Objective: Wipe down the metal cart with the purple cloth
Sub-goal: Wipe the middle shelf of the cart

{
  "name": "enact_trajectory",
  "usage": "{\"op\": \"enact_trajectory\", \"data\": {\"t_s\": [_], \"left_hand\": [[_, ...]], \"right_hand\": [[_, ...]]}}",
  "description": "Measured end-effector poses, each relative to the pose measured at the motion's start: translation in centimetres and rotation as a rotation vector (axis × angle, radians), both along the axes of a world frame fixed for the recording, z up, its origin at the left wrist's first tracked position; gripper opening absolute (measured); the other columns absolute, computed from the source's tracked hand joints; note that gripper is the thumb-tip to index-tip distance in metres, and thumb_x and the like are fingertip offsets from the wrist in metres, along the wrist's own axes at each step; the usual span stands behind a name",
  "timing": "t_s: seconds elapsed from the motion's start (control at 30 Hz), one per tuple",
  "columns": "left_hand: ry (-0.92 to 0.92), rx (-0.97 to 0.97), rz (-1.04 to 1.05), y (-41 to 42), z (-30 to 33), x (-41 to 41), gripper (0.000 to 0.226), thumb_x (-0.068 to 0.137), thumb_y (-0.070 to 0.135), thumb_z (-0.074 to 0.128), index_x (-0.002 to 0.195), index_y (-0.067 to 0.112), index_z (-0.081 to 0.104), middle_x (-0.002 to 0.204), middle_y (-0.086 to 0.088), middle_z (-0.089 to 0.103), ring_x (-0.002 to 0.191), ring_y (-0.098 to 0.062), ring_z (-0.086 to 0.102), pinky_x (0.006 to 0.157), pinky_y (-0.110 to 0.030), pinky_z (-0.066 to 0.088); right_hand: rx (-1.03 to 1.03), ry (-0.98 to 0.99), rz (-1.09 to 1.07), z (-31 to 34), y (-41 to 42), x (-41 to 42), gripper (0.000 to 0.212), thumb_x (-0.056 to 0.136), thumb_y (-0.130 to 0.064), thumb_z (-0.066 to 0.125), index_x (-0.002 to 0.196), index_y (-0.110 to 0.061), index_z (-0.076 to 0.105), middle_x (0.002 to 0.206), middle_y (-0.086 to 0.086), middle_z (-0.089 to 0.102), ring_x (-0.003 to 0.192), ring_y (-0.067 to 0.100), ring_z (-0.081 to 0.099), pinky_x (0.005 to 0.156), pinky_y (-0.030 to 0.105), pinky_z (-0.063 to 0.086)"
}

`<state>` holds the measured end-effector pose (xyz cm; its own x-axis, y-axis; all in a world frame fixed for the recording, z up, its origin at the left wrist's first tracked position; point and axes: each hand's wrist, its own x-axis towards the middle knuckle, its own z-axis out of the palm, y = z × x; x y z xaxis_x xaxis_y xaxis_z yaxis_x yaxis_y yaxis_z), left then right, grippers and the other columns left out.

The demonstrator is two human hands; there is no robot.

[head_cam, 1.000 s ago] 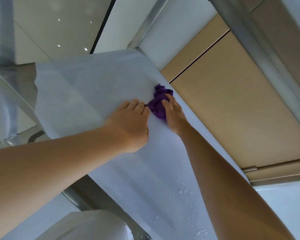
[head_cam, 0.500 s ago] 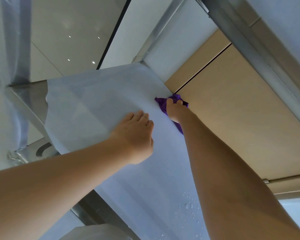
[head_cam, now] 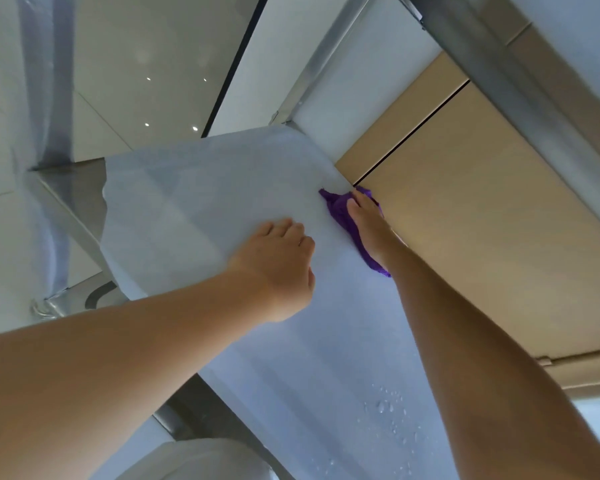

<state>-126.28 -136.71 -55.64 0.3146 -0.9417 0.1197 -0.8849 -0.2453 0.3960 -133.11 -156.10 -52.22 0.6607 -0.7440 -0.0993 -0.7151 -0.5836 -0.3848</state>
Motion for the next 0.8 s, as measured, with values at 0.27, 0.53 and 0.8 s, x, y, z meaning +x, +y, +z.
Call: {"op": "enact_trajectory", "data": {"t_s": [0.27, 0.53, 0.8], "left_hand": [[-0.013, -0.006, -0.014, 0.1, 0.0, 0.2, 0.042, 0.097, 0.030, 0.027, 0.133, 0.011, 0.037, 0.146, -0.006, 0.031, 0.137, -0.019, 0.021, 0.113, -0.032, 0.017], [-0.032, -0.024, -0.014, -0.2, -0.4, 0.2, 0.044, 0.096, 0.031, 0.027, 0.134, 0.012, 0.036, 0.146, -0.006, 0.031, 0.138, -0.019, 0.020, 0.113, -0.032, 0.016], [-0.035, -0.012, -0.011, -0.2, -0.3, 0.2, 0.043, 0.096, 0.031, 0.026, 0.133, 0.011, 0.037, 0.145, -0.006, 0.032, 0.137, -0.019, 0.021, 0.112, -0.032, 0.017]], "right_hand": [[0.024, 0.303, -0.113, 1.1, -1.4, 0.1, 0.059, 0.093, -0.061, 0.012, 0.142, -0.033, 0.026, 0.158, -0.001, 0.013, 0.144, 0.026, 0.012, 0.115, 0.045, 0.010], [-0.007, 0.441, -0.129, 2.3, -2.7, -0.2, 0.059, 0.099, -0.053, 0.009, 0.148, -0.023, 0.024, 0.152, 0.006, 0.025, 0.141, 0.026, 0.019, 0.112, 0.040, 0.014], [-0.115, 0.497, -0.336, 2.7, -2.5, -1.1, 0.076, 0.097, -0.056, 0.011, 0.137, 0.002, 0.039, 0.134, 0.023, 0.048, 0.121, 0.040, 0.048, 0.107, 0.043, 0.034]]}}
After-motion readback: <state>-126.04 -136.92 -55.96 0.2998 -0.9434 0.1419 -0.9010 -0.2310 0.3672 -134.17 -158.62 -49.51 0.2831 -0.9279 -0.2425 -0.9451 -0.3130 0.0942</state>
